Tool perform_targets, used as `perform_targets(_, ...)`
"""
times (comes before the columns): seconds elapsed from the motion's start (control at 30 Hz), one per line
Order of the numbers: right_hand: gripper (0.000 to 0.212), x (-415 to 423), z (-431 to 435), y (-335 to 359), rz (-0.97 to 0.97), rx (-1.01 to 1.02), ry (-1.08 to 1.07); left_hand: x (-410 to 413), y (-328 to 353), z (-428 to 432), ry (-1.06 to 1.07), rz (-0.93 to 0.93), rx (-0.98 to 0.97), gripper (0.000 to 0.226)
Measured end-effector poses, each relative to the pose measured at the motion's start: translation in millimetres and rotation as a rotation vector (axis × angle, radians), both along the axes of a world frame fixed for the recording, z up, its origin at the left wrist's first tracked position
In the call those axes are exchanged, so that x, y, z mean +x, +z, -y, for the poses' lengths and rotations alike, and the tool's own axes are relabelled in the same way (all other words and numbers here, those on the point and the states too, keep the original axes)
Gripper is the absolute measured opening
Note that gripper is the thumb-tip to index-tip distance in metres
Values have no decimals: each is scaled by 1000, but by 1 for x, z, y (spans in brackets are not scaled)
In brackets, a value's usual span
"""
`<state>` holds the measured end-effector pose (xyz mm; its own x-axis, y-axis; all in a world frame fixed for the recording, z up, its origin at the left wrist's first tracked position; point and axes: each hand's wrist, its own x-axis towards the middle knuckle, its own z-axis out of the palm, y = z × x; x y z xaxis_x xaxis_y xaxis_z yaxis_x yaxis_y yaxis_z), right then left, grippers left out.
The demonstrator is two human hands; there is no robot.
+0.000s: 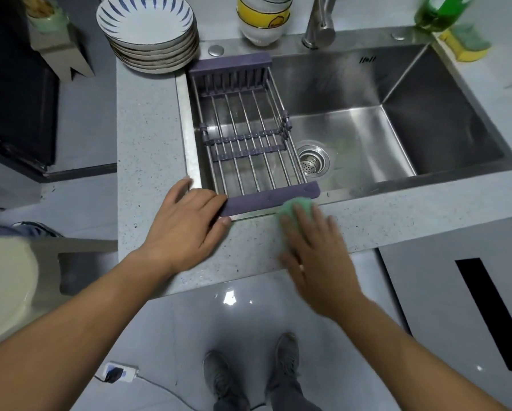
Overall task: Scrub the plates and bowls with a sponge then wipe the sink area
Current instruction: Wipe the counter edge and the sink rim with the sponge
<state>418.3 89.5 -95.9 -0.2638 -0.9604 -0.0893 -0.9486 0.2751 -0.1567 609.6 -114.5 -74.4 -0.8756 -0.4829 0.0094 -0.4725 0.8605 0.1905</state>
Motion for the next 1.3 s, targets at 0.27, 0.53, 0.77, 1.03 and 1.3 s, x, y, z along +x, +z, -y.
perform_targets(0.27,63,-40,-14,7,37,-55,-153,-32,8,-29,310,-50,82,48)
perform_targets(0.53,57,-85,-42,0,40,-78,280,-110,5,-84,462,-159,157,45)
perform_targets(0.77,62,-191,-63,4,-27,-9,3,-171,3,-103,506,-165,160,44)
perform_targets(1.03,56,-176,-71,5,80,-108,213,-201,0,-113,504,-163,175,47)
perform_targets(1.3,50,-240,-64,9,35,-273,241,-223,0,-119,479,-171,151,46)
